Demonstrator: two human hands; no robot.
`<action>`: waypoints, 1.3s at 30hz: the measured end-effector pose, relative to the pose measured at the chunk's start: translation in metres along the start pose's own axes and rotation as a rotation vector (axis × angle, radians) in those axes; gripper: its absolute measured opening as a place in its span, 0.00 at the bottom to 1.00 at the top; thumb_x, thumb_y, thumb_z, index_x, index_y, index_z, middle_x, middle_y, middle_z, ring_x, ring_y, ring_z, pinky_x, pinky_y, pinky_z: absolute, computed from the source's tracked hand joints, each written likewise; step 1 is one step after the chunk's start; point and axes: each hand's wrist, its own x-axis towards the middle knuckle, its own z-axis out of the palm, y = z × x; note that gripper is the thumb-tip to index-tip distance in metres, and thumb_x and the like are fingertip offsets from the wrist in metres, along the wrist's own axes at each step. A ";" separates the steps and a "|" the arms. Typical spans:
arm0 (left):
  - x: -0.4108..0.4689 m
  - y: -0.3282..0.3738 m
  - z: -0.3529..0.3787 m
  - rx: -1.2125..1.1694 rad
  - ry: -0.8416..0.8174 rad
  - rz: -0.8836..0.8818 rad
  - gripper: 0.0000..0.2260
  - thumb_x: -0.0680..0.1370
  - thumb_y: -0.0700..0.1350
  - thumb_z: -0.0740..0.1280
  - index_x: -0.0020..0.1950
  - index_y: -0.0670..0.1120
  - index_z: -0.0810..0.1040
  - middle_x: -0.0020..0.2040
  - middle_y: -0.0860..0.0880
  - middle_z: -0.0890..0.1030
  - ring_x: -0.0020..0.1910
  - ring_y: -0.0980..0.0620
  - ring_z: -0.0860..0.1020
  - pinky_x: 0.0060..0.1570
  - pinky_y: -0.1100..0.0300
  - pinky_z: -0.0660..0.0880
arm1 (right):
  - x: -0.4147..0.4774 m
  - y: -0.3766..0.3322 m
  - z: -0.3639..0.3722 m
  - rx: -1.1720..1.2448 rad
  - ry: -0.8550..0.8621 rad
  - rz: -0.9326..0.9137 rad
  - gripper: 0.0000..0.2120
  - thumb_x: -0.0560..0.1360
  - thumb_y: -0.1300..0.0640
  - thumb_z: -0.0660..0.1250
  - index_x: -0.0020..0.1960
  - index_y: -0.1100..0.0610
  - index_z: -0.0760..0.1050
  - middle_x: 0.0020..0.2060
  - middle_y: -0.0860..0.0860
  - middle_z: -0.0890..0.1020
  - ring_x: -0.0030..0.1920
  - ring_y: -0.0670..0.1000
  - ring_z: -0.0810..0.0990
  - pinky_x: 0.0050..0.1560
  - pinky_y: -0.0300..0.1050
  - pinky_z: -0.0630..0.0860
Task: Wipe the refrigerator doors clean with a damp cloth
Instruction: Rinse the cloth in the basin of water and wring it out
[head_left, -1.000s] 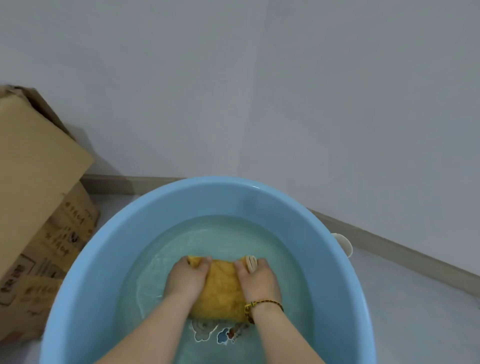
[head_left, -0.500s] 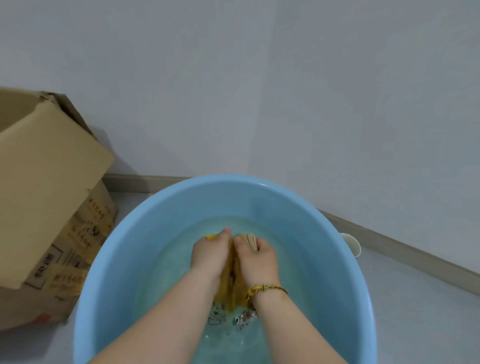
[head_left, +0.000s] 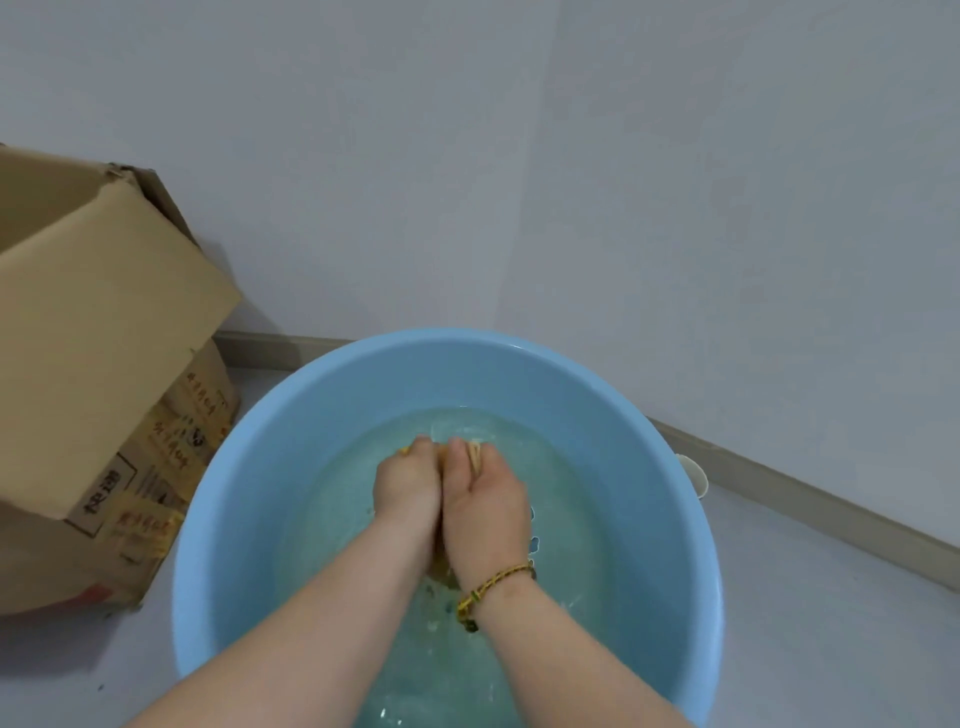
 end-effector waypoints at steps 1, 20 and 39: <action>-0.006 -0.004 0.004 0.012 -0.014 0.014 0.14 0.79 0.43 0.57 0.43 0.34 0.76 0.53 0.32 0.78 0.50 0.38 0.76 0.50 0.52 0.71 | 0.010 0.004 -0.004 0.014 0.013 0.035 0.19 0.79 0.51 0.56 0.30 0.51 0.59 0.37 0.57 0.76 0.41 0.56 0.72 0.41 0.45 0.64; 0.043 -0.042 -0.032 0.678 -0.235 0.020 0.22 0.73 0.49 0.70 0.61 0.37 0.71 0.61 0.41 0.76 0.60 0.43 0.74 0.57 0.56 0.70 | 0.028 0.067 -0.007 -0.340 -0.336 0.314 0.18 0.75 0.56 0.65 0.62 0.61 0.67 0.58 0.56 0.76 0.57 0.54 0.75 0.53 0.41 0.70; 0.009 -0.003 -0.001 0.072 -0.128 0.025 0.26 0.79 0.58 0.50 0.53 0.38 0.76 0.58 0.38 0.77 0.58 0.41 0.75 0.61 0.51 0.70 | 0.007 0.009 0.007 0.045 -0.021 0.086 0.15 0.77 0.51 0.60 0.35 0.51 0.59 0.29 0.45 0.69 0.34 0.51 0.69 0.38 0.42 0.63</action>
